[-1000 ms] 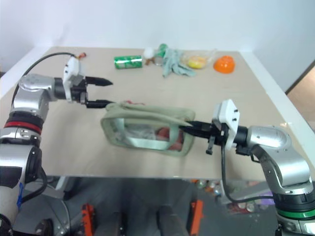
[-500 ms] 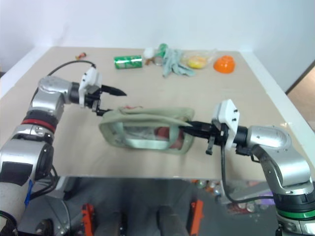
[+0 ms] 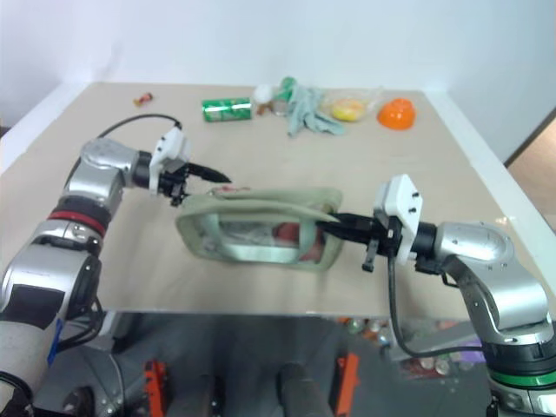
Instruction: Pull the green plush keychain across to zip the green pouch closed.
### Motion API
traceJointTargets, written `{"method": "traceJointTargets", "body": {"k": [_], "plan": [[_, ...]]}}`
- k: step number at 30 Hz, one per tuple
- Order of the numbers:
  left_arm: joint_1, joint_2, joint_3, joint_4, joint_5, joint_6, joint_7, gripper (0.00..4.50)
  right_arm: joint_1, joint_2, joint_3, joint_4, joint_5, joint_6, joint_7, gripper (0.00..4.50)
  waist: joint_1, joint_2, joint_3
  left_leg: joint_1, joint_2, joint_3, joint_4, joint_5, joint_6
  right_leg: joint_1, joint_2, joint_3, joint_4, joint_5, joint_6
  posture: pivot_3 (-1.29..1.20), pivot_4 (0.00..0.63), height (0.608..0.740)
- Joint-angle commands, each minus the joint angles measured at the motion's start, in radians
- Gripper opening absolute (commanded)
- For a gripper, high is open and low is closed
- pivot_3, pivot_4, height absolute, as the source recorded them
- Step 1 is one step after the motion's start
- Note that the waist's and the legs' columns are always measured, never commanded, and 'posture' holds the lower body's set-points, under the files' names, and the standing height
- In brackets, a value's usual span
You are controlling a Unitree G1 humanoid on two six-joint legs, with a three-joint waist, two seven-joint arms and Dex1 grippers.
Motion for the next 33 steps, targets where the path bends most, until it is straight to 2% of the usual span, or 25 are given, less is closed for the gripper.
{"method": "traceJointTargets", "body": {"k": [1,3,5,17,25,33], "plan": [[-0.032,0.006,0.008,-0.002,-0.008,-0.017,-0.018,1.20,-0.017,-0.013,-0.030,-0.028,0.006,-0.009,-0.002,0.00,0.000,0.000,0.000,0.000,0.000,0.000,0.000,0.000,0.000,0.000,0.000,0.000,0.000,0.000,0.000,0.00,0.150,0.740],[-0.034,0.004,0.021,0.005,-0.001,-0.017,-0.018,0.48,-0.020,-0.012,-0.028,-0.026,0.006,-0.010,0.000,0.00,0.000,0.000,0.000,0.000,0.000,0.000,0.000,0.000,0.000,0.000,0.000,0.000,0.000,0.000,0.000,0.00,0.150,0.740],[-0.036,0.004,0.034,0.009,0.003,-0.019,-0.011,0.02,-0.022,-0.012,-0.026,-0.024,0.005,-0.011,0.001,0.00,0.000,0.000,0.000,0.000,0.000,0.000,0.000,0.000,0.000,0.000,0.000,0.000,0.000,0.000,0.000,0.00,0.150,0.740],[-0.040,0.035,0.184,-0.073,-0.049,-0.015,0.207,0.02,-0.034,-0.006,-0.016,-0.004,-0.002,-0.021,0.015,0.00,0.000,0.000,0.000,0.000,0.000,0.000,0.000,0.000,0.000,0.000,0.000,0.000,0.000,0.000,0.000,0.00,0.150,0.740],[0.002,-0.008,0.211,-0.281,-0.114,0.075,0.222,0.02,-0.048,-0.004,-0.003,0.025,-0.015,-0.036,0.033,0.00,0.005,0.000,0.000,0.000,0.000,0.000,0.000,0.000,0.000,0.000,0.000,0.000,0.000,0.000,0.000,0.00,0.150,0.740],[0.088,-0.025,0.136,-0.526,-0.147,0.141,0.115,0.02,-0.058,-0.005,0.000,0.044,-0.021,-0.040,0.043,0.00,0.005,0.000,0.000,0.000,0.000,0.000,0.000,0.000,0.000,0.000,0.000,0.000,0.001,0.000,0.000,0.00,0.150,0.740]]}}
